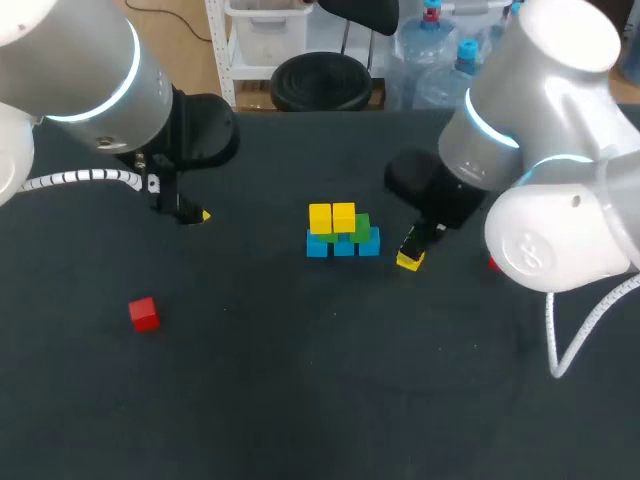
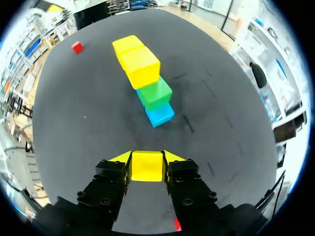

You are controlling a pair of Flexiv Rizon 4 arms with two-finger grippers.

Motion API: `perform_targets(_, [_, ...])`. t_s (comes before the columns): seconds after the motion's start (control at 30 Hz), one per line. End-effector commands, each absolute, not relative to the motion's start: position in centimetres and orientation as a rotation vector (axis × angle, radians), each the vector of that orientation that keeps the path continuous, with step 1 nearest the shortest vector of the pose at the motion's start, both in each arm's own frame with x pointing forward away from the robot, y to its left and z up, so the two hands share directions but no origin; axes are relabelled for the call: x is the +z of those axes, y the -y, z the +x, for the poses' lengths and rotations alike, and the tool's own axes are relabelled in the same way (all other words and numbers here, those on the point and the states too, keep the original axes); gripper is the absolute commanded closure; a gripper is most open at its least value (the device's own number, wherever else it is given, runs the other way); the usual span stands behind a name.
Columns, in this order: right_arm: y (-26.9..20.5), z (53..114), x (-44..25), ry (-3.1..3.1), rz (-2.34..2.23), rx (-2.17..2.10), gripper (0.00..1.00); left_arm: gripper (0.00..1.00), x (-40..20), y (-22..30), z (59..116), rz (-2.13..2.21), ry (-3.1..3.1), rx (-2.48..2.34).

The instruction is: Place the blue cubes, place green cubes on the blue cubes, place the yellow cubes on the green cubes, then place the red cubes on the yellow cubes, and place purple cube on the red cubes.

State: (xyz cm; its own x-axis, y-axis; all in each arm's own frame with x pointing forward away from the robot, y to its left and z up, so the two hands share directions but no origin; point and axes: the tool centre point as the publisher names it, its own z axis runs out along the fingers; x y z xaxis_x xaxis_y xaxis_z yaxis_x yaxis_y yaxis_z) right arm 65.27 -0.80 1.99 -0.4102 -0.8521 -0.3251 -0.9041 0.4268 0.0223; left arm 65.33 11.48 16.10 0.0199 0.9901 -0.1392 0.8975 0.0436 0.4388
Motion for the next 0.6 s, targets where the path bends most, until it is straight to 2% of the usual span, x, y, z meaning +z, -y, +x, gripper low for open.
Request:
perform_targets(0.03, [1.2,64.9,3.3,-2.360,-1.582,0.257,1.00,0.00,16.1,-11.4,65.4,1.897,-1.926,0.311])
perform_targets(0.6, [0.4,66.9,11.2,-2.093,-1.698,0.236,1.00,0.00,16.1,-11.4,65.4,1.897,-1.926,0.311])
